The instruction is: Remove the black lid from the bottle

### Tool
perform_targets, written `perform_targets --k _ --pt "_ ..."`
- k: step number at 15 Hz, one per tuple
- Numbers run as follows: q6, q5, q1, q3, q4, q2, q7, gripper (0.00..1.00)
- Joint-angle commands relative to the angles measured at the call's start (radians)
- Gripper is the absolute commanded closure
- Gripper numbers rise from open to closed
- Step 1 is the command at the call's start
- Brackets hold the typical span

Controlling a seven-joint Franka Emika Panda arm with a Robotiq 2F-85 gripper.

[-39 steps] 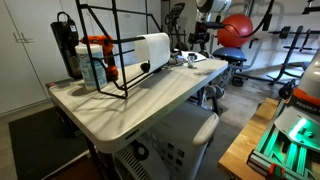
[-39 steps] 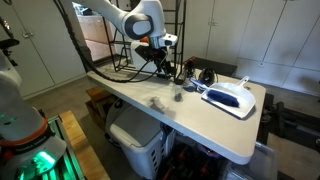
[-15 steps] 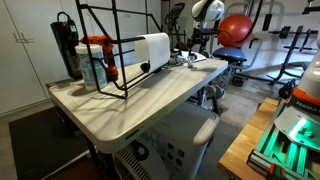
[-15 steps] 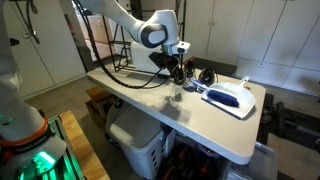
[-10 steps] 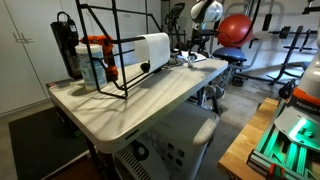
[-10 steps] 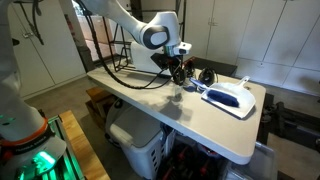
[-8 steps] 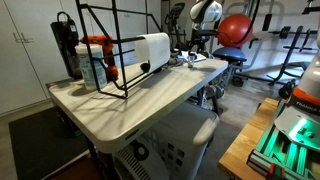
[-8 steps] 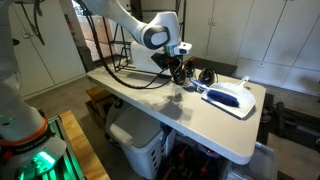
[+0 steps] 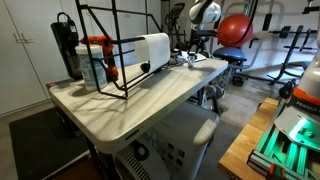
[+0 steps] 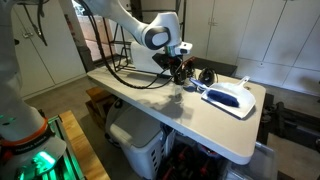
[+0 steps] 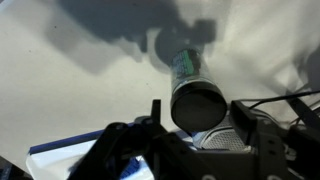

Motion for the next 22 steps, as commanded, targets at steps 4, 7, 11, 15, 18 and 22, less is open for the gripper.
perform_targets --k 4,7,11,15,18,22 --pt "0.015 0.004 0.001 0.002 0.025 0.027 0.012 0.37" --pt "0.012 0.003 0.002 0.003 0.021 0.021 0.010 0.70" --pt "0.005 0.004 0.001 0.002 0.001 -0.021 0.006 0.70" --pt "-0.016 0.006 -0.002 0.001 -0.009 -0.068 0.001 0.70" --pt "-0.034 0.001 -0.011 -0.011 0.002 -0.082 0.005 0.70" --pt "-0.054 0.032 -0.059 -0.043 0.050 -0.040 0.017 0.70"
